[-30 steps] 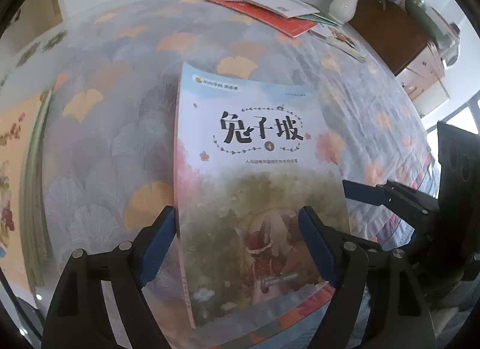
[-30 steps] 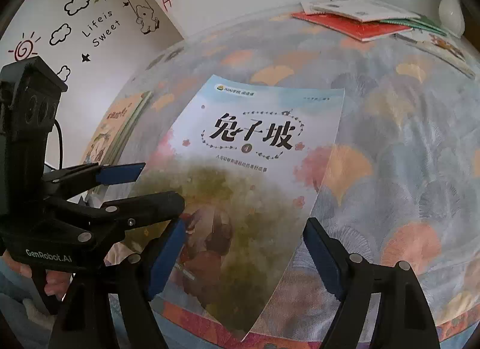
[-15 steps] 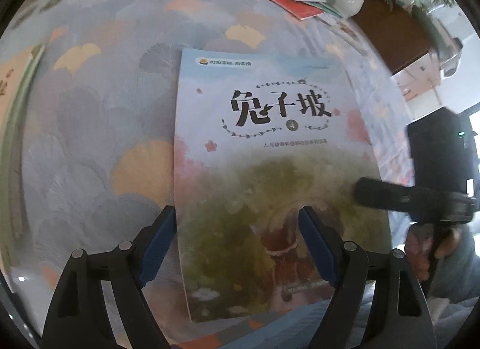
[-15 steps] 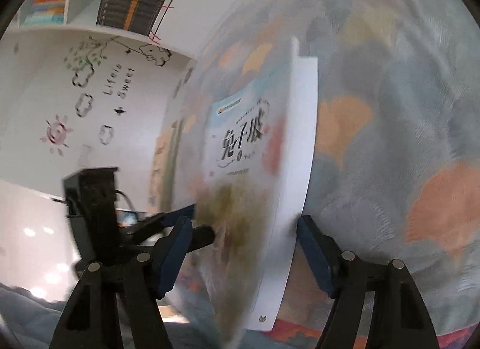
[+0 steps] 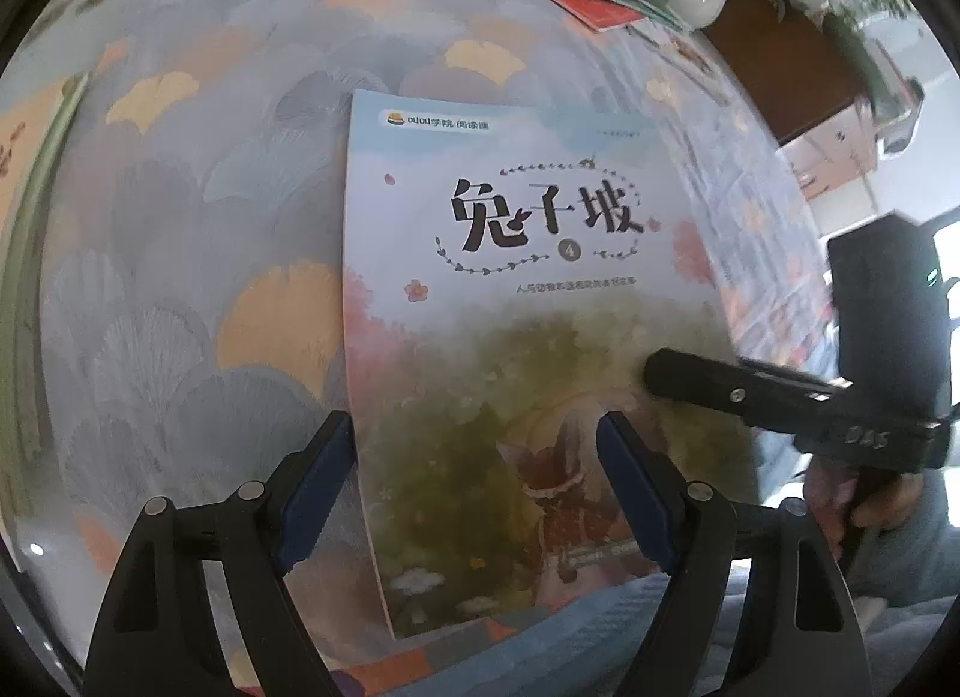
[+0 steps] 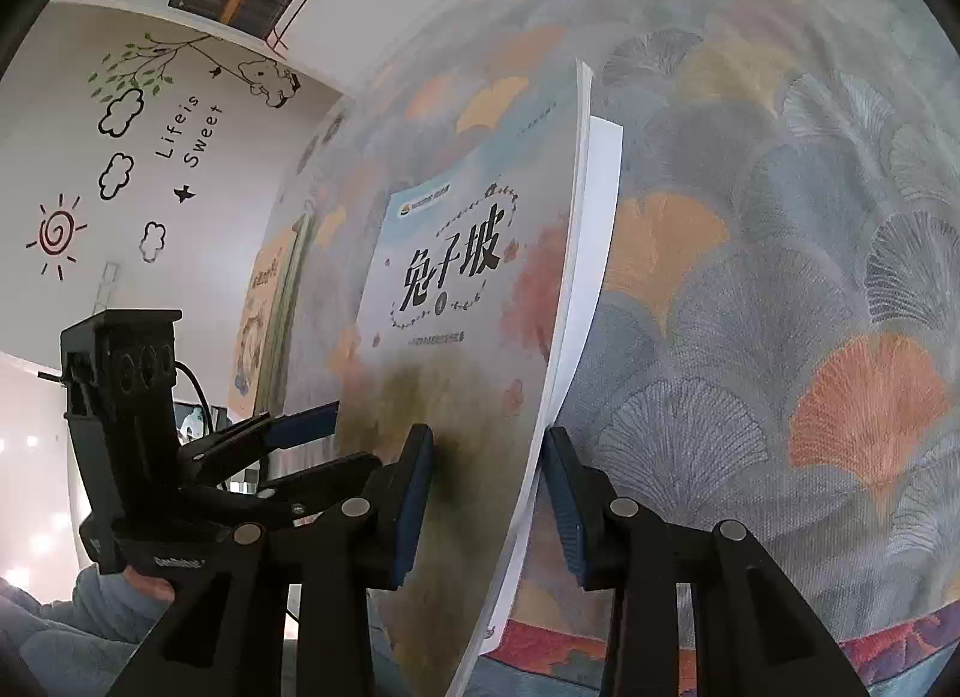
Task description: Organize books
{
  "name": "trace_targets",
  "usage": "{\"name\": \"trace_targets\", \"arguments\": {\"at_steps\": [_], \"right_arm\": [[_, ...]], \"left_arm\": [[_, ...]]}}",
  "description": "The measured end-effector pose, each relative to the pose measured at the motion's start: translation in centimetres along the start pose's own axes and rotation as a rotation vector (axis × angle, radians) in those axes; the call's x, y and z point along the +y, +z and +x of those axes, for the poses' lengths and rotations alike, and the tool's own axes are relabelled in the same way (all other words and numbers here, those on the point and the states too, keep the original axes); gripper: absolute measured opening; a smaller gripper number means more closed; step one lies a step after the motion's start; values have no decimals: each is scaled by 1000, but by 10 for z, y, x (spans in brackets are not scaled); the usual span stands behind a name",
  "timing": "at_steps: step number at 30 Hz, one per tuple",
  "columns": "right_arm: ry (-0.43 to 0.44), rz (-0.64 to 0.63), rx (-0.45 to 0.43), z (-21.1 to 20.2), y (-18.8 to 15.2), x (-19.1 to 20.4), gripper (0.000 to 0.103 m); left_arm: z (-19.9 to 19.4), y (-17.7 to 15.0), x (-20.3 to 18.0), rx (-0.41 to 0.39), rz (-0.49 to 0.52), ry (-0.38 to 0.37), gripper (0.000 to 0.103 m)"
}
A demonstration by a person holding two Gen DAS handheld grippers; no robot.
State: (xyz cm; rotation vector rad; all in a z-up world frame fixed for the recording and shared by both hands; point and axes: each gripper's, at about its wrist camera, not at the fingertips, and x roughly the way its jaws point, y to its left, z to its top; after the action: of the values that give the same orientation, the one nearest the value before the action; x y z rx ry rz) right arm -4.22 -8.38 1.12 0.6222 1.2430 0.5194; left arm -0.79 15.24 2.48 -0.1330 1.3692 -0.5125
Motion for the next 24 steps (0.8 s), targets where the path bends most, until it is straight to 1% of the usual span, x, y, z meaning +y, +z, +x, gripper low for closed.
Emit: {"name": "trace_targets", "arguments": {"at_steps": [2,5,6,11,14,17,19,21,24], "right_arm": [[-11,-3,-5,-2,-2,0,37],[-35,-18,-14,-3,-3,4,37],[-32,-18,-17,-6,-3,0,37],[-7,15,-33,-7,-4,0,37],[-11,-8,-53,-8,-6,12,37],[-68,-77,-94,-8,-9,32,35],[-94,-122,-117,-6,-12,48,34],[-94,-138,-143,-6,-13,60,34],[-116,-190,-179,-5,-16,83,33]], "left_arm": [[-5,0,2,-8,-9,-20,79],[-12,-1,-2,-21,8,-17,79],[-15,-1,-2,-25,17,-14,79],[-22,-2,2,-31,26,-25,79],[-29,-3,8,-33,22,-24,79],[-38,-6,16,-26,19,-48,79],[-45,-8,19,-33,34,-36,79],[-53,-9,23,-42,55,-19,79],[-69,-8,34,-66,57,-16,79]]}}
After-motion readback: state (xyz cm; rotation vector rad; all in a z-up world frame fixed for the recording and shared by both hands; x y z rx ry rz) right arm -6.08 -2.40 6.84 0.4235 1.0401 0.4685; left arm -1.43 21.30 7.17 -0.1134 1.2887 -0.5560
